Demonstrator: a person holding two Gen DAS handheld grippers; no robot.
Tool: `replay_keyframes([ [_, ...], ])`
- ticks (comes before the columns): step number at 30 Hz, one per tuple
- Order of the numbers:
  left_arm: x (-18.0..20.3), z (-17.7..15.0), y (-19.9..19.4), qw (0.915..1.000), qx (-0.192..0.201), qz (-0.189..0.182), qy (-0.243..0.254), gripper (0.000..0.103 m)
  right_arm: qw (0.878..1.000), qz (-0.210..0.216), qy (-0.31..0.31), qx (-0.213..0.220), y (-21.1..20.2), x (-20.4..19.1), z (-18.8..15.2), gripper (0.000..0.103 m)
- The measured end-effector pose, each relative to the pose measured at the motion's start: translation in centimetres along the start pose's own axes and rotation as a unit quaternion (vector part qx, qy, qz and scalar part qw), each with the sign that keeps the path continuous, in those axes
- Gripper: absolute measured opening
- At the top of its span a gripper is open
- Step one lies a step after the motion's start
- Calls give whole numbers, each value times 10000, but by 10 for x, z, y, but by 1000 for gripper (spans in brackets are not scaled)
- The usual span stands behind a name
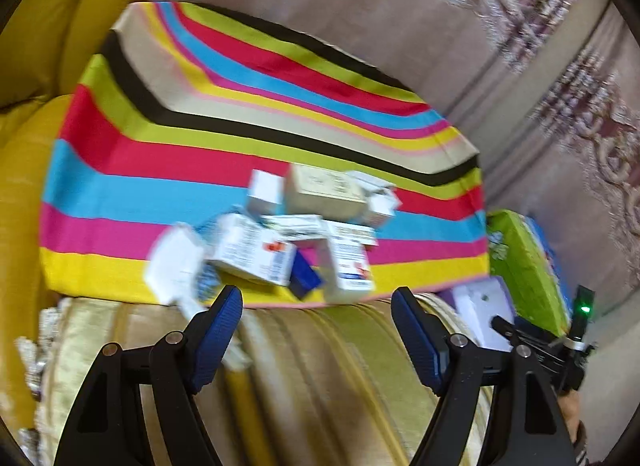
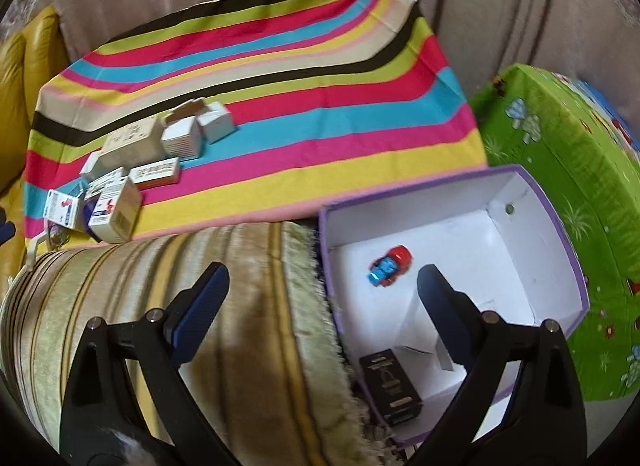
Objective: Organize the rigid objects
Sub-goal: 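Withdraw both grippers from the storage box back toward the table, then grasp the white scoop with the left gripper while the right grasps a white medicine box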
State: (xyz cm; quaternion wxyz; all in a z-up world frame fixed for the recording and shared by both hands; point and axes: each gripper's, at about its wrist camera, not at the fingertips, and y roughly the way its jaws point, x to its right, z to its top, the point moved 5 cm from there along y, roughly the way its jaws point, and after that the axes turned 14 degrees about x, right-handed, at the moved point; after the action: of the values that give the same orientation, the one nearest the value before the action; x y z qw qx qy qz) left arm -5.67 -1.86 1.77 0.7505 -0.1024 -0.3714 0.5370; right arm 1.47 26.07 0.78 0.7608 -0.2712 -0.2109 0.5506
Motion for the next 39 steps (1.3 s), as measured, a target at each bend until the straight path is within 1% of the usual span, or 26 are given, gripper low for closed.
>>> replay_keyframes([
  [3,-26,0,7,9992,-113,330,-190,78,9998,110,-177,5,1,-18,4,96],
  [7,-55,-6,22,9961,-431,699,-336,74,9986,274,-441,41,2,-43,9,96],
  [10,-67,-10,29,9943,-588,806,-389,72,9968,442,-661,62,4,-65,13,96],
  [13,-70,-15,35,9931,-741,819,-392,71,9935,611,-962,85,9,-91,16,96],
  [16,-74,-19,40,9920,-850,829,-437,66,9881,884,-1252,93,13,-120,20,96],
  [19,-76,-19,43,9915,-891,860,-409,64,9806,1151,-1584,118,17,-150,22,96],
  [22,-76,-19,48,9909,-940,913,-303,63,9718,1420,-1882,75,22,-181,22,96],
  [24,-75,-21,51,9902,-1023,922,-246,63,9624,1626,-2175,104,23,-204,20,96],
  [26,-76,-24,55,9893,-1105,925,-223,60,9504,1860,-2492,117,25,-226,17,96],
  [31,-81,-25,58,9882,-1161,975,-231,46,9179,2358,-3189,58,33,-271,8,96],
  [32,-82,-25,58,9882,-1161,965,-253,46,9134,2424,-3269,78,34,-277,7,96],
  [36,-85,-25,56,9886,-1138,923,-337,44,9029,2491,-3495,212,44,-294,9,96],
  [39,-84,-26,62,9887,-1127,909,-381,43,8959,2486,-3671,268,52,-304,11,96],
])
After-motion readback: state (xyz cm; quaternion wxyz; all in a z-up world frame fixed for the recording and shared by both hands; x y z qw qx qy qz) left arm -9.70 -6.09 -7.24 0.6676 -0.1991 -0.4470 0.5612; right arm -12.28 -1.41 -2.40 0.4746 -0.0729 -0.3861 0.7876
